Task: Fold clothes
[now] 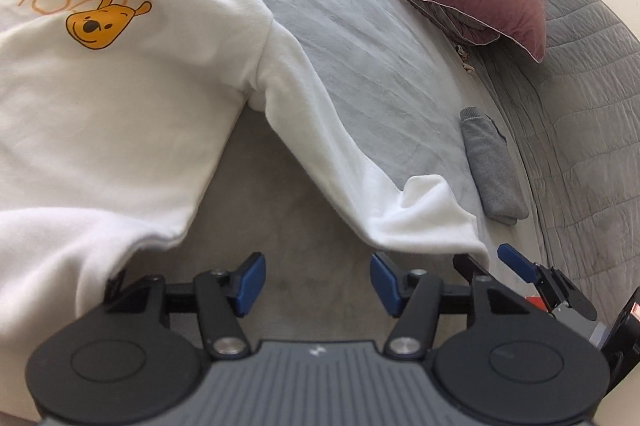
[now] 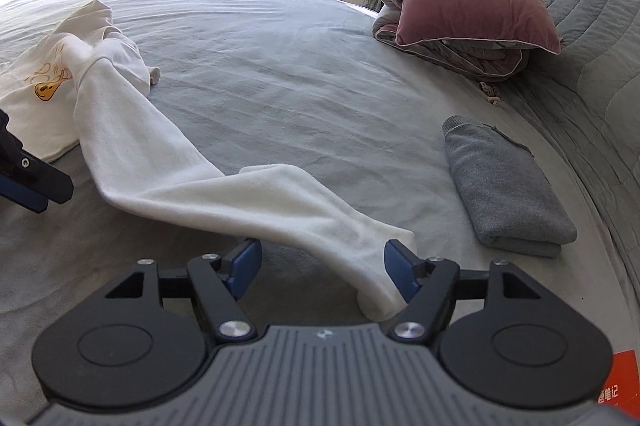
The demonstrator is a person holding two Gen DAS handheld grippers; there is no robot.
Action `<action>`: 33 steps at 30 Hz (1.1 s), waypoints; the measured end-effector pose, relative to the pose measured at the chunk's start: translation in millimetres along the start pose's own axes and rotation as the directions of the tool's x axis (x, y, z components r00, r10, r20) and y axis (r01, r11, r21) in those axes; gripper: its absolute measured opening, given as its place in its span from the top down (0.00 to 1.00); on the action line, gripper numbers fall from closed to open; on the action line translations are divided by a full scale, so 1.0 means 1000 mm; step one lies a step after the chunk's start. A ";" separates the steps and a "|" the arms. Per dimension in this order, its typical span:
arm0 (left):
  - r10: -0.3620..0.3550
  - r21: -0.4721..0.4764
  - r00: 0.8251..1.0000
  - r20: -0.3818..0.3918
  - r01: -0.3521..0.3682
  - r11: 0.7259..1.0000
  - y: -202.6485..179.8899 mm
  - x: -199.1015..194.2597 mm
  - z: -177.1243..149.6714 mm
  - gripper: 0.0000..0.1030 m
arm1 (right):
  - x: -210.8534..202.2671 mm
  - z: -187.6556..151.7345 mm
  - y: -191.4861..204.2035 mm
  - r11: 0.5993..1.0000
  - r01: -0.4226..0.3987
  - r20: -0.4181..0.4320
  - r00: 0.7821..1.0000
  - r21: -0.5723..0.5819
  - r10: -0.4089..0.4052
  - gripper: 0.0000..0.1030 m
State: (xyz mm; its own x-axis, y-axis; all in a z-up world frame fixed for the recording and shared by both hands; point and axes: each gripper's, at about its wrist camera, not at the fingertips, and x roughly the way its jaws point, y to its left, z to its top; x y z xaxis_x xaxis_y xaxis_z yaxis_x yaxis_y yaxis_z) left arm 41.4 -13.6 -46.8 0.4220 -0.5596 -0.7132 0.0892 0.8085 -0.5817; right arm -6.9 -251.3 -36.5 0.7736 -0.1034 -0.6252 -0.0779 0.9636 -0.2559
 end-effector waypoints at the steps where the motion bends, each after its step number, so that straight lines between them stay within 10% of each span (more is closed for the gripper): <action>1: 0.006 0.008 1.000 0.003 -0.006 1.000 0.002 -0.004 0.000 0.39 | -0.002 0.001 0.000 1.000 -0.011 -0.002 1.000 0.003 0.011 0.28; 12: 0.095 0.000 0.990 0.105 -0.096 0.995 0.035 -0.048 0.017 0.31 | -0.012 0.006 0.013 0.993 -0.116 -0.029 0.993 -0.018 0.116 0.09; 33: 0.306 -0.008 0.898 0.316 -0.320 0.948 0.091 -0.082 0.097 0.20 | -0.005 0.033 0.036 0.906 -0.383 0.016 0.922 0.178 0.387 0.07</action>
State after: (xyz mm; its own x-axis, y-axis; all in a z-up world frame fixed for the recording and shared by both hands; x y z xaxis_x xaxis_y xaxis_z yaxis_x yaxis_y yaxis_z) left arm 102.7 123.5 -3.7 0.6916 -0.1980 -0.6946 -0.0579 0.9434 -0.3265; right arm 7.2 -208.0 -18.6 0.6932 0.2813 -0.6636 -0.2550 0.9569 0.1392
